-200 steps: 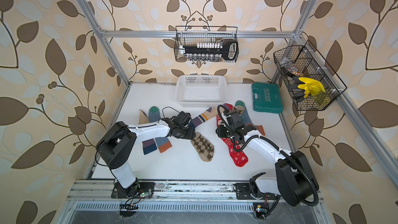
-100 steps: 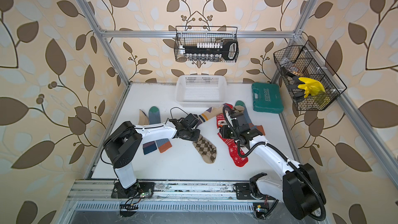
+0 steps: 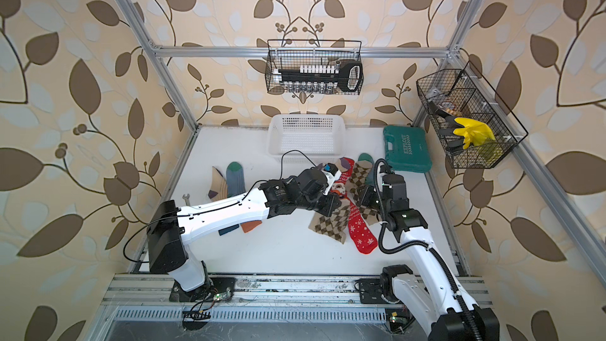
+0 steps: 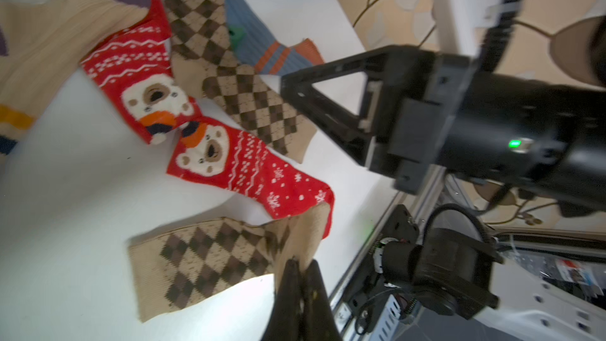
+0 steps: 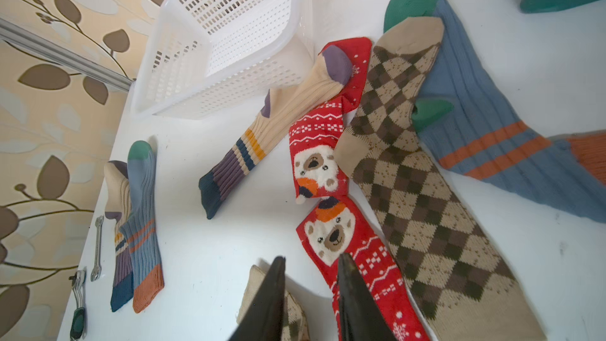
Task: Place the socks together as a pair
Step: Flatten out the sock at the center of the board.
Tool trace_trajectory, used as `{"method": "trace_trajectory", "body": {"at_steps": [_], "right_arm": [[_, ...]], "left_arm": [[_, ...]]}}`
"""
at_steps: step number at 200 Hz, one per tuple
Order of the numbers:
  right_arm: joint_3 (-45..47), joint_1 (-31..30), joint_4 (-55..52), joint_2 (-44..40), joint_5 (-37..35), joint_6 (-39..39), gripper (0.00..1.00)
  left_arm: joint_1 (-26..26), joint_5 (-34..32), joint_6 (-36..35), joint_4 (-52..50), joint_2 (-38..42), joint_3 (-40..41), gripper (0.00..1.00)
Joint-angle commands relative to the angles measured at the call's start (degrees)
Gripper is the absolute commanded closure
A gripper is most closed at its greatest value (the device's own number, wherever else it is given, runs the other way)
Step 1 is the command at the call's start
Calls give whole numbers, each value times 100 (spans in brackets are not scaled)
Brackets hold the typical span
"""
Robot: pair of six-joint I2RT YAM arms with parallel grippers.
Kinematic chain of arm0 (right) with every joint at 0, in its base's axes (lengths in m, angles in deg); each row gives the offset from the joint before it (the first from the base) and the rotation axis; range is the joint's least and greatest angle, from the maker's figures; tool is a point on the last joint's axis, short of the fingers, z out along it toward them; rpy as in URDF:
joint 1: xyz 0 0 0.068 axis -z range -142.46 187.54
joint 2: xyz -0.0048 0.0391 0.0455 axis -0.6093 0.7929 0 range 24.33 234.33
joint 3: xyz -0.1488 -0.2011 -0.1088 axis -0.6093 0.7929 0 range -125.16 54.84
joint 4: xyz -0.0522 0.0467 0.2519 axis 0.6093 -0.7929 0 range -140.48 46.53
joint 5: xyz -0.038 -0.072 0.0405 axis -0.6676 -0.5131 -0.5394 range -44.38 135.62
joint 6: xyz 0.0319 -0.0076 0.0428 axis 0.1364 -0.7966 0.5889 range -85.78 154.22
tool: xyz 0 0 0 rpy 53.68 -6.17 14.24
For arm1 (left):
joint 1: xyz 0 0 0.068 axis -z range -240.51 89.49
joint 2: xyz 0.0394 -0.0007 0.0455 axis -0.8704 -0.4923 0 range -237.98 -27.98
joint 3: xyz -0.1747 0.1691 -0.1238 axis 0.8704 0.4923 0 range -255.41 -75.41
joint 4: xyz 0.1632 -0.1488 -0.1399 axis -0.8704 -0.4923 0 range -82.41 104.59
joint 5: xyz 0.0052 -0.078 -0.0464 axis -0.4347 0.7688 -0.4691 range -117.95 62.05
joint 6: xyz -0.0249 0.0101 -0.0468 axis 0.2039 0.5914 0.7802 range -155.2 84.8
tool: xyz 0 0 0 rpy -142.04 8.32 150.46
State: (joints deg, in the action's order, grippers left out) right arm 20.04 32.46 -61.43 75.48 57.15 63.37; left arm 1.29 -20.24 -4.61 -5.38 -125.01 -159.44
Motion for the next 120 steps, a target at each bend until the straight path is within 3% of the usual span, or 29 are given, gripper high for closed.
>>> {"method": "trace_trajectory", "body": {"at_steps": [1,25,66,90,120], "right_arm": [[110,60,-160,-98,171,54,69],[130,94,-180,-190,167,66,68],[187,122,-170,-452,25,128,68],[185,125,-161,-476,47,146,68],[235,124,-78,-398,169,147,68]], "left_arm": [[170,242,-5,55,-68,-508,100],[173,198,28,191,139,-450,100],[0,-358,84,312,1241,472,100],[-556,-339,267,369,2060,1232,100],[-1631,-180,521,305,2829,2383,100]]}}
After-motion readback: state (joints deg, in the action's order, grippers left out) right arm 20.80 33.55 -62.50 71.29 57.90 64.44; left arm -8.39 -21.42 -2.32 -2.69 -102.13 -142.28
